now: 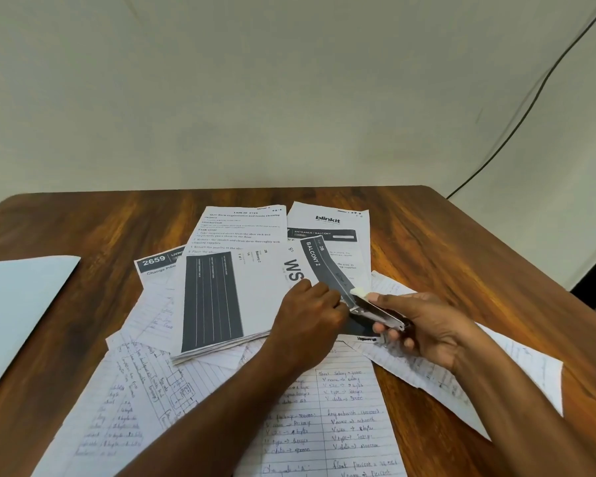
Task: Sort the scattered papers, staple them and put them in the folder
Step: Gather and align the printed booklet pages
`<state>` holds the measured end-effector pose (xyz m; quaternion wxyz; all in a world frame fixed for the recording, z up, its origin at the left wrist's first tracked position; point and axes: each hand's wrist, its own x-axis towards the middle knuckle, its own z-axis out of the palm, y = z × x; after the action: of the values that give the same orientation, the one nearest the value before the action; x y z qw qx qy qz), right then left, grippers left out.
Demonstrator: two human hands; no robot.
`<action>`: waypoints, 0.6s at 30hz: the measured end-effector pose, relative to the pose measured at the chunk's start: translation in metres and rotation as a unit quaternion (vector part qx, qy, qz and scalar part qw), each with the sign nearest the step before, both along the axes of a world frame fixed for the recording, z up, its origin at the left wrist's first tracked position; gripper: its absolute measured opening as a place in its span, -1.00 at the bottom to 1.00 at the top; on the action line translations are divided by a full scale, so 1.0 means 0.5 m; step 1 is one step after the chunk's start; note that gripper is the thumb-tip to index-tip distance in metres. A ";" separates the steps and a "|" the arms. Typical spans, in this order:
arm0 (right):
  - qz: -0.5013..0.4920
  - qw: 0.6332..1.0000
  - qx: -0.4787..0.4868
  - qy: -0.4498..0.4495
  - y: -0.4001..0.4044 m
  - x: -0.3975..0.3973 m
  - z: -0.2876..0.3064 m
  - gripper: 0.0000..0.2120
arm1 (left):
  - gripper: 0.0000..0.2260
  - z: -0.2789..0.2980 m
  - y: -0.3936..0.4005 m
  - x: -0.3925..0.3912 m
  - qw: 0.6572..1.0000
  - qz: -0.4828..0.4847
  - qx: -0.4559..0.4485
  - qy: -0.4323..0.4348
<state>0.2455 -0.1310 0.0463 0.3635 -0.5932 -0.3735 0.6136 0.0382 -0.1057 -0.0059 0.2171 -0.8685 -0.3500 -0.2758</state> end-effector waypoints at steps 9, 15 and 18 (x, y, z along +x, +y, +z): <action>0.029 0.999 0.021 0.007 -0.022 -0.055 -0.003 -0.53 | -0.85 -0.002 0.004 -0.002 1.000 -0.013 0.020 0.000; -0.019 1.000 0.005 0.013 -0.016 -0.057 -0.007 -0.67 | -0.84 0.001 0.000 -0.001 0.999 -0.010 0.039 -0.020; -0.007 1.000 -0.024 0.015 -0.011 -0.043 -0.010 -0.70 | -0.87 -0.002 0.000 -0.002 1.000 0.002 0.028 -0.006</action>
<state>0.2242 -0.1363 0.0411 0.3589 -0.5953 -0.3491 0.6284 0.0375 -0.1055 -0.0070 0.2398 -0.8596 -0.3452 -0.2905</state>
